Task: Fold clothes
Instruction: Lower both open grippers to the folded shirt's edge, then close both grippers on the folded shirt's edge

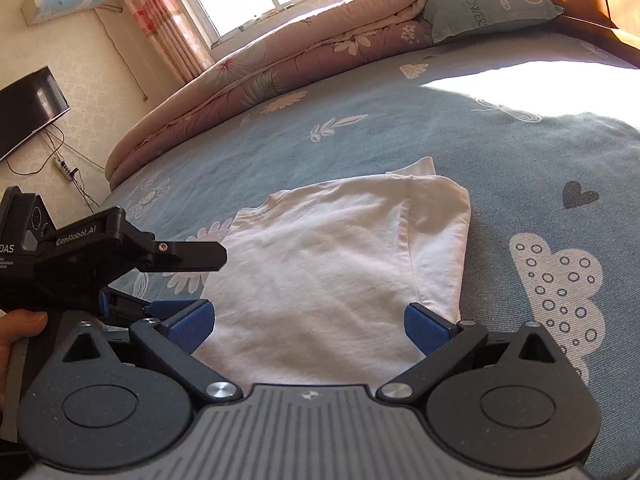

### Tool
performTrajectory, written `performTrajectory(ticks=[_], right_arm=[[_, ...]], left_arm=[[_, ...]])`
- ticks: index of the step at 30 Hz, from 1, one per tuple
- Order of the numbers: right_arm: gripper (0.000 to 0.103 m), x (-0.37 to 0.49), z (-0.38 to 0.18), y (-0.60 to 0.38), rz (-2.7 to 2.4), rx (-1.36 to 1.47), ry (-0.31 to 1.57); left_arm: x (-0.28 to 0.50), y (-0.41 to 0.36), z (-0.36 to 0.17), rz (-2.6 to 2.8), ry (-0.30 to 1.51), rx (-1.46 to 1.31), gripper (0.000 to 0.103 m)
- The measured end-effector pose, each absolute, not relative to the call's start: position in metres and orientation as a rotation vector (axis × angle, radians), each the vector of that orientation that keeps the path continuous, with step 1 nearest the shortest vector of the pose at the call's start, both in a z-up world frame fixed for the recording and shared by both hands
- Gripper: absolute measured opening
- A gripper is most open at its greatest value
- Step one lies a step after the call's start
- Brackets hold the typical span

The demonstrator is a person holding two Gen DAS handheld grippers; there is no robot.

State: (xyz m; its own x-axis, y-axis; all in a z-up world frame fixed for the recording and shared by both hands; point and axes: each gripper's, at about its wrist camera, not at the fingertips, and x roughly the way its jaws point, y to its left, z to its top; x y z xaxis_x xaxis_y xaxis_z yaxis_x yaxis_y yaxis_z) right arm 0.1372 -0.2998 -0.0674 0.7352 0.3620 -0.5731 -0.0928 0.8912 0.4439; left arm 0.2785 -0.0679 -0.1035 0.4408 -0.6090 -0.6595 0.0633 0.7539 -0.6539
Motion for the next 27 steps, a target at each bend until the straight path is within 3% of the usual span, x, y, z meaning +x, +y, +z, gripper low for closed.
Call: performTrajectory(ticks=[3,9,17,27], right_arm=[[0.103,0.152,-0.084,-0.305,0.229,0.431,0.762],[0.103,0.14,-0.077,-0.343,0.228,0.563,0.706],[0.103,0.17,-0.117,-0.407,0.293,0.935,0.869],[0.103,0.248,-0.122,-0.396,0.374,0.911,0.941]], left_arm=[[0.279,-0.066,-0.102,-0.448,1.045,-0.613,0.1],[0.282,-0.039,-0.086,-0.372,0.961,-0.579,0.1],[0.297,-0.018,-0.122,-0.358,1.066,-0.695,0.101],[0.347,-0.022,-0.135,-0.488,1.08,-0.847,0.102]])
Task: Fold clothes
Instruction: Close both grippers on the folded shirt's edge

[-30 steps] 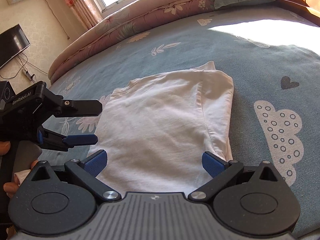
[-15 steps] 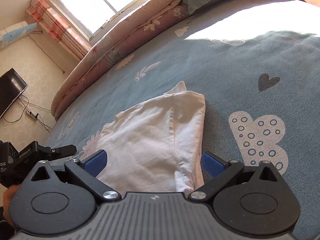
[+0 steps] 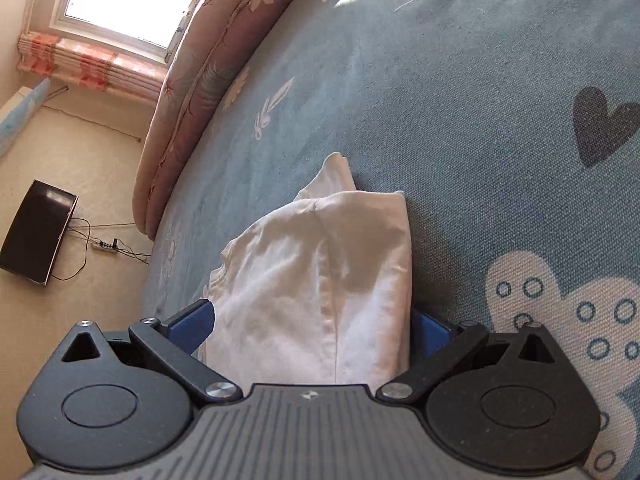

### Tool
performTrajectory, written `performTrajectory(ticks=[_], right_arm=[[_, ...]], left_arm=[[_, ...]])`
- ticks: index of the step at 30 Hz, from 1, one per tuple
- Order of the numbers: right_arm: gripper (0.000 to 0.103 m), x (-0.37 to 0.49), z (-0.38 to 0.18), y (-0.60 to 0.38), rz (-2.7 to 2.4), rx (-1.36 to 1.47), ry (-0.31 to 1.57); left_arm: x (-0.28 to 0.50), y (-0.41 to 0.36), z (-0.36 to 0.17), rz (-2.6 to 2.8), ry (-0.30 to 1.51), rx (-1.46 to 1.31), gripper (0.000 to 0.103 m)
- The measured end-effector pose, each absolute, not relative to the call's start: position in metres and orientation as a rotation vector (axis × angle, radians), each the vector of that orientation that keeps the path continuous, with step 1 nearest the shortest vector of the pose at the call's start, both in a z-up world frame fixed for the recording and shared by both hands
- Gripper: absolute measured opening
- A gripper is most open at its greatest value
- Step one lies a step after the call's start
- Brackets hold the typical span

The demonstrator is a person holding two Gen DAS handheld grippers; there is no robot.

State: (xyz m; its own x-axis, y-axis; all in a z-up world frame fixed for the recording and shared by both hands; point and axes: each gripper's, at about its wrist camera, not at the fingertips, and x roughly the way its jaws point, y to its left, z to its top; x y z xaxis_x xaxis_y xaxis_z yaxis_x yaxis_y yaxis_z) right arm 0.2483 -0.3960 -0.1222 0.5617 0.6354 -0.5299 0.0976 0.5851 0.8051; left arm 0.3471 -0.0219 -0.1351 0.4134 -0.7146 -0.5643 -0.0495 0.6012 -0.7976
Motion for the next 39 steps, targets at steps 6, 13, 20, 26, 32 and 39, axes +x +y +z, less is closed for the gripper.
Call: performTrajectory(ticks=[6,13,20,26,32,39], right_arm=[[0.103,0.238,-0.124,-0.396,0.427,0.934,0.96],[0.103,0.205,-0.126,-0.402,0.491,0.985,0.987],[0.103,0.237,-0.125,-0.389,0.456,0.972,0.964],[0.103,0.203,-0.127,-0.395,0.538,0.966,0.969],[0.103,0.221,-0.128,-0.39,0.529,0.964,0.909],[0.103,0.216,-0.124,-0.389,0.532,0.98,0.915]], left_arm=[[0.329,-0.013,-0.145,-0.554,1.16,-0.905,0.102],[0.33,-0.015,-0.152,-0.603,1.125,-0.922,0.102],[0.349,-0.027,-0.152,-0.613,1.111,-0.927,0.102],[0.327,-0.021,-0.156,-0.663,1.119,-0.916,0.102],[0.343,-0.035,-0.154,-0.66,1.121,-0.913,0.102],[0.339,-0.038,-0.145,-0.669,1.13,-0.882,0.101]])
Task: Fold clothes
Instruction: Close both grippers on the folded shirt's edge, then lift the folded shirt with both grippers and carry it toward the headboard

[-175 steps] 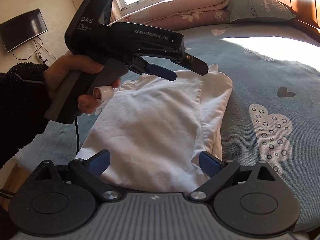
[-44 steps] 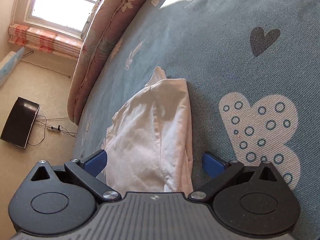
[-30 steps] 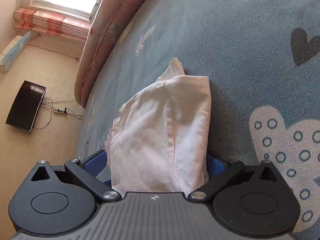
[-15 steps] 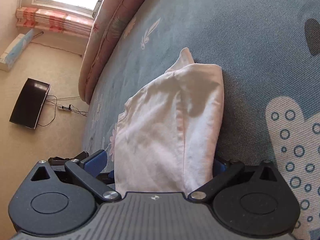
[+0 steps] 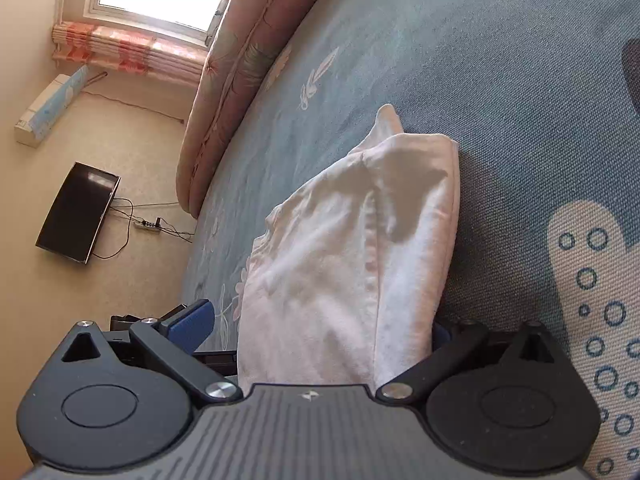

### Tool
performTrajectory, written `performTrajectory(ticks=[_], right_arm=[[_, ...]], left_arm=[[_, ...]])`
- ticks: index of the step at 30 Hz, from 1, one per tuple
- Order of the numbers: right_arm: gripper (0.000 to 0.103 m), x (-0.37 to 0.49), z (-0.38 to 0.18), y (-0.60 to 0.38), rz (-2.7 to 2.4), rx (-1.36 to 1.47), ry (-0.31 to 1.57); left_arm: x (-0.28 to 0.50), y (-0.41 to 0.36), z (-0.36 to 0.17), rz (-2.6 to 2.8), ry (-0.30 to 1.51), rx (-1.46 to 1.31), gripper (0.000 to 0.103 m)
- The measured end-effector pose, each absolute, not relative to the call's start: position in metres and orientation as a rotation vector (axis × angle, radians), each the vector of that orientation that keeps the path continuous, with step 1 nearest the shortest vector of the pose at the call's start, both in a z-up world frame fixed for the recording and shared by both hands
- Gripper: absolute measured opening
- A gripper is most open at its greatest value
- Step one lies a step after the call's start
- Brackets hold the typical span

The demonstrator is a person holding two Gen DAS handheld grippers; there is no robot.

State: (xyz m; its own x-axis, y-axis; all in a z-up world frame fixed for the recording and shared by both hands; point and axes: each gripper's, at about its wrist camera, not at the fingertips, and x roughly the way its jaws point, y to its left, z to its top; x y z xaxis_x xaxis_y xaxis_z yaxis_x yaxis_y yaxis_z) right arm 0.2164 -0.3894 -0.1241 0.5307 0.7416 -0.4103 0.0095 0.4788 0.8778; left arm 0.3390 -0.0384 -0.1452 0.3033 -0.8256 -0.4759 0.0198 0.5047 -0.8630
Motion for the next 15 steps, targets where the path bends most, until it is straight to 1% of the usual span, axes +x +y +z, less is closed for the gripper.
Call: performTrajectory(ticks=[6,15], right_arm=[[0.103,0.216,-0.106,-0.382,0.555,0.94,0.883],[0.103,0.208,-0.086,-0.383,0.574,0.898,0.855]], left_arm=[[0.338,-0.053,-0.116,-0.72,1.094,-0.806,0.101],[0.33,-0.06,-0.104,-0.75,1.087,-0.807,0.101]])
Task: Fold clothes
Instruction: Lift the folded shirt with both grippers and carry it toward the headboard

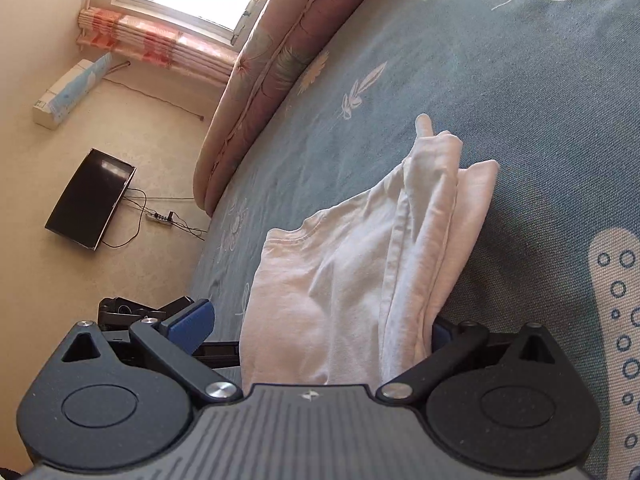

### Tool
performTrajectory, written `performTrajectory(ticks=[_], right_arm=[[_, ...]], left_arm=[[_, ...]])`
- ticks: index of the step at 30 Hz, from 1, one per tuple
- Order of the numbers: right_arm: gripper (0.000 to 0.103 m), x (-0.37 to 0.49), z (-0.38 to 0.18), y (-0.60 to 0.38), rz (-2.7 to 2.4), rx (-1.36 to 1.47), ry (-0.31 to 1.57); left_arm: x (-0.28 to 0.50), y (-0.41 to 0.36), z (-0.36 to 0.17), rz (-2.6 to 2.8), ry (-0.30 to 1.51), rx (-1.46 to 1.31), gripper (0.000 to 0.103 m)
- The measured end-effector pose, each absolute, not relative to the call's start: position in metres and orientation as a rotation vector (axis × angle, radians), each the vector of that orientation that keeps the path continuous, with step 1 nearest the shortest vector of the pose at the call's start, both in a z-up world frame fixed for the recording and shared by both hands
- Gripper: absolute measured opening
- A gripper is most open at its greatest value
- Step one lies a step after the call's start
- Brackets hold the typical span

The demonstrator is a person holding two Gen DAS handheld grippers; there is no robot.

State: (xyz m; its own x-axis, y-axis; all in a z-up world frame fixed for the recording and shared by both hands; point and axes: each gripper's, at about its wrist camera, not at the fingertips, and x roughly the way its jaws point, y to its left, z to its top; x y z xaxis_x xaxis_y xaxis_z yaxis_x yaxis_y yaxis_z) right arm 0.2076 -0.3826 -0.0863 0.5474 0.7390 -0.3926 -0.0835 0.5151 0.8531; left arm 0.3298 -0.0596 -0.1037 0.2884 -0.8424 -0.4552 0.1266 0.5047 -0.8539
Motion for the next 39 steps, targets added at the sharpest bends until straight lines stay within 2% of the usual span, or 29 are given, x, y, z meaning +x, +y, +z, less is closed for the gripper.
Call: performTrajectory(ticks=[16,39], right_arm=[[0.103,0.174,-0.05,-0.424,0.524,0.802,0.758],[0.103,0.138,-0.012,-0.59,0.256,0.594,0.643]], left_arm=[[0.334,-0.134,-0.077,-0.908,1.075,-0.706,0.101],[0.376,-0.35,-0.08,-1.174,1.155,-0.679,0.101]])
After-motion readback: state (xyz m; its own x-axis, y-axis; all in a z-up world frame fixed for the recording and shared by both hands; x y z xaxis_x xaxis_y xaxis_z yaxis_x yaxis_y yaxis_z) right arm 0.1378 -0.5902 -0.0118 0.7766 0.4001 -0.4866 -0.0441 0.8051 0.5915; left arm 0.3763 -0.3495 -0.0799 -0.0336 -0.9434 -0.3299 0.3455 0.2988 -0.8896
